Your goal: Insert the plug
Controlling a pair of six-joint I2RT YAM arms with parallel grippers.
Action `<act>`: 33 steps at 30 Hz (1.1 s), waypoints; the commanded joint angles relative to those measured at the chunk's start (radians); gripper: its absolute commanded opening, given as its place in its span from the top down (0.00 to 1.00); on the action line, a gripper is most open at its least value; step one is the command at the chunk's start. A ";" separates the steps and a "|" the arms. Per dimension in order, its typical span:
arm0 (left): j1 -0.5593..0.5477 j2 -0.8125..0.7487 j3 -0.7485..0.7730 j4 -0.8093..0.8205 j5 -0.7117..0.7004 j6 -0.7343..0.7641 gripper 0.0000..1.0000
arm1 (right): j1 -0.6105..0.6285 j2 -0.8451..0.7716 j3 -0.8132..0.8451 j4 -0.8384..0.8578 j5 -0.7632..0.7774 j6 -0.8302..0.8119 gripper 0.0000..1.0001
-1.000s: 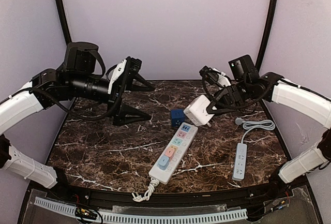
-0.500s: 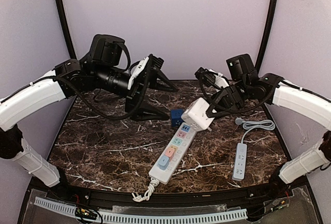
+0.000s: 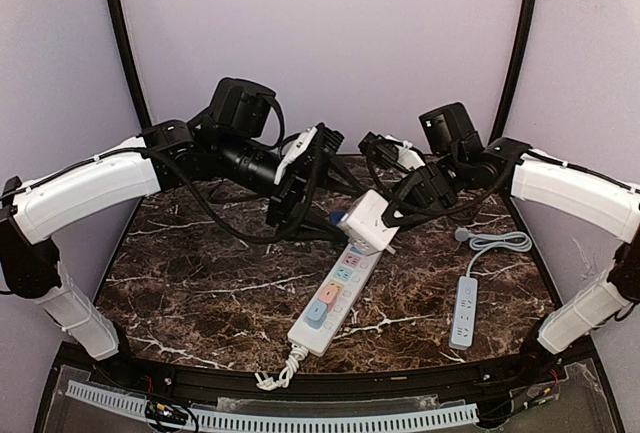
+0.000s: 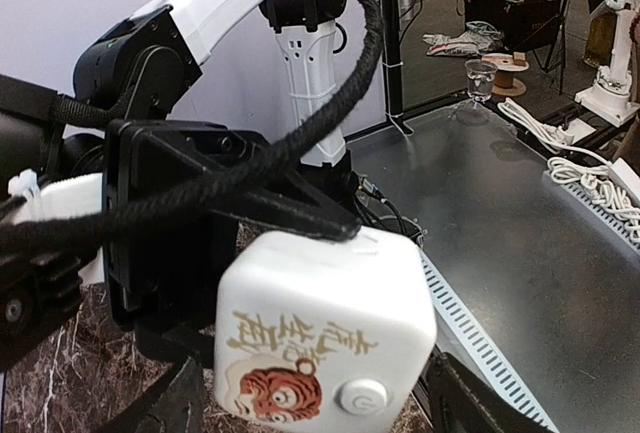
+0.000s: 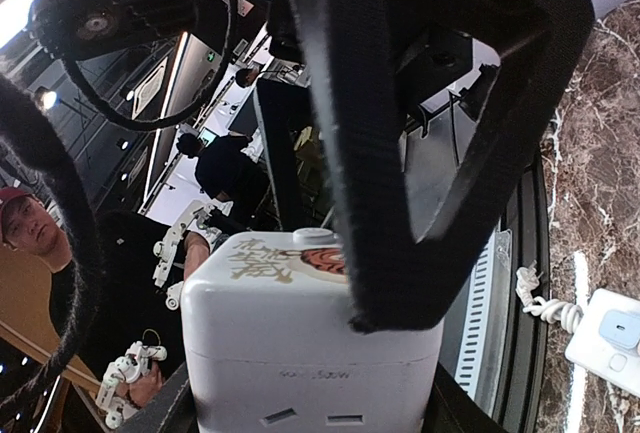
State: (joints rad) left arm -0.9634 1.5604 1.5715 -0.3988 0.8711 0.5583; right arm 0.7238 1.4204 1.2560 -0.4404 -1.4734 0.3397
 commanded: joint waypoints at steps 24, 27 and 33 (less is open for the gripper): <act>-0.019 0.076 0.059 0.013 0.139 0.049 0.36 | 0.031 0.071 0.070 0.037 -0.198 -0.010 1.00; -0.026 0.076 0.058 0.007 0.124 0.069 0.36 | 0.031 0.072 0.067 0.038 -0.202 -0.011 1.00; -0.039 0.077 0.055 -0.007 0.073 0.119 0.33 | 0.031 0.076 0.069 0.039 -0.212 -0.017 1.00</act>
State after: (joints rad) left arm -0.9760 1.6238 1.6142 -0.3706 0.9771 0.6231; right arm 0.7425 1.4815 1.2861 -0.4442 -1.5009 0.3347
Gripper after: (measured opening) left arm 0.664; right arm 0.576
